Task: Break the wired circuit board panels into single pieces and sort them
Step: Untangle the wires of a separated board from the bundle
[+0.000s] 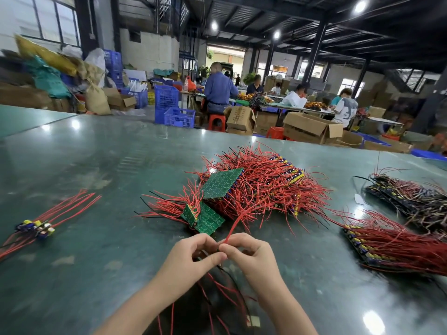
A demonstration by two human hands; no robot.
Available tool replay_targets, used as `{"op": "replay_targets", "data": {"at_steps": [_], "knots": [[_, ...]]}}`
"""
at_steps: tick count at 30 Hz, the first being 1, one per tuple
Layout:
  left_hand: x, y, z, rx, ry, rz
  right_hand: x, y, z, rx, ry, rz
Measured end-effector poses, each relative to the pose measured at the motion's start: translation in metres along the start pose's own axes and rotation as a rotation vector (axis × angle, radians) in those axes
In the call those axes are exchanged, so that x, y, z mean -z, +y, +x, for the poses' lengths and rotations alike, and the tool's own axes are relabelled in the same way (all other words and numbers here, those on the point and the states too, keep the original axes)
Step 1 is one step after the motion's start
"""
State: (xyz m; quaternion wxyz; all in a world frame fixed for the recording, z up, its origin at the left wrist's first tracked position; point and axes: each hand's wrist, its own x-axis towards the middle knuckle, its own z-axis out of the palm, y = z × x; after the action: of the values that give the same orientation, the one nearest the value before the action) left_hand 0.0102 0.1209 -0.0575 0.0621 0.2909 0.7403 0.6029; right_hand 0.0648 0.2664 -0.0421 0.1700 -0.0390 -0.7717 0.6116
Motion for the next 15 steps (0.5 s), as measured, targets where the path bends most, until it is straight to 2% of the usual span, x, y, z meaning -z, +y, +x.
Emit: {"op": "replay_targets", "data": {"at_steps": [6, 10, 15], "knots": [[-0.0023, -0.0012, -0.0025, -0.014, -0.019, 0.01, 0.0045, -0.0043, 0.0009, -0.056, 0.069, 0.239], [-0.0026, -0.0009, -0.0037, -0.043, 0.002, 0.0, 0.005, -0.0057, 0.001, -0.03, 0.036, 0.224], [-0.0024, -0.0013, -0.0032, -0.116, 0.092, 0.142, 0.0058, -0.0033, 0.0001, -0.01, 0.039, 0.114]]}}
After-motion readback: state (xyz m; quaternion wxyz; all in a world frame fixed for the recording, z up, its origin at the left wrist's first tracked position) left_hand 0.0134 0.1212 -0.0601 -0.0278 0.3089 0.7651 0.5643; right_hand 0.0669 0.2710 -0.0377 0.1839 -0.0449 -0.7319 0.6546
